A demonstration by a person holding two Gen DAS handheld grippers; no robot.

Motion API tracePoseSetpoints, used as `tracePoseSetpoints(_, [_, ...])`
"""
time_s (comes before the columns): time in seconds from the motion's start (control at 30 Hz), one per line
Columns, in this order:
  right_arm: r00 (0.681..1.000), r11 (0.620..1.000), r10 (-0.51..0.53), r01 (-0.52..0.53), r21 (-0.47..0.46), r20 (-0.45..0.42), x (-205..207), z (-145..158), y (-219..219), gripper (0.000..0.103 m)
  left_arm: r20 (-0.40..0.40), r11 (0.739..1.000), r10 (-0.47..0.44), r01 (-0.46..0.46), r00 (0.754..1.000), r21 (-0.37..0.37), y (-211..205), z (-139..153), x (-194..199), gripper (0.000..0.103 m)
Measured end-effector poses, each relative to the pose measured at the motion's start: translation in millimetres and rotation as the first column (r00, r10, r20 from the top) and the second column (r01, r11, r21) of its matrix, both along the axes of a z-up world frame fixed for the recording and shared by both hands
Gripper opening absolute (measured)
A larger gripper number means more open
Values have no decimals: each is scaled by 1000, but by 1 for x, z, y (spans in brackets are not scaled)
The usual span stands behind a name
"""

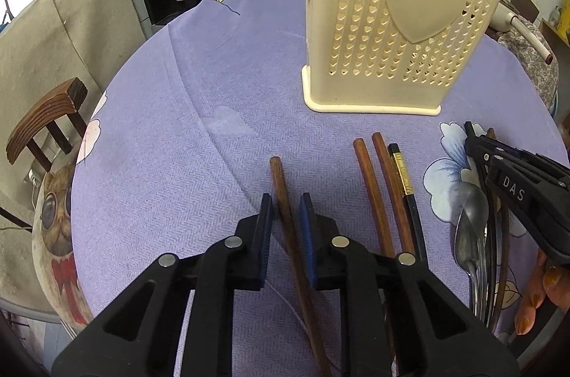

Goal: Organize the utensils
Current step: 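Close the left tool on the brown chopstick while the right tool closes on the black chopstick, then lift and carry both chopsticks to the cream holder, lowering them inside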

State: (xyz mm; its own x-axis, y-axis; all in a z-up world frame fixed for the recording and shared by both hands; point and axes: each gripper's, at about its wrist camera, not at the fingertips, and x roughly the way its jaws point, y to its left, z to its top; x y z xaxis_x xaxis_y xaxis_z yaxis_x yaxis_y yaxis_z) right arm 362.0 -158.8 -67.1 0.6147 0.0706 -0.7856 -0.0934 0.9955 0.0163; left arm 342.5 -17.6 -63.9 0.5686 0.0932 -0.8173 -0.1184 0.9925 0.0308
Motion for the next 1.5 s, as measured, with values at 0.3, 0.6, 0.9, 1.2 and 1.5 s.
tracePoseSetpoints(0.3, [1000,997,-25,26,66,-11,3,1,-8,10,4,999,11,-11,1000,-30,2,0,0,9])
tracePoseSetpoints(0.6, [999,988,-22,27,153,-33,9,0,-14,8,0,997,17,-17,1000,-72,6,1,6,8])
tracePoseSetpoints(0.9, [1000,971,-5,4,241,2,4,17,-22,7,42,989,29,-22,999,-149,23,19,7,7])
tracePoseSetpoints(1.2, [991,955,33,-69,288,126,-27,65,-40,8,166,984,-14,43,986,-174,28,73,-20,7])
tracePoseSetpoints(1.5, [952,947,108,-185,261,285,-65,130,-57,8,321,978,-48,110,946,-179,32,142,-55,7])
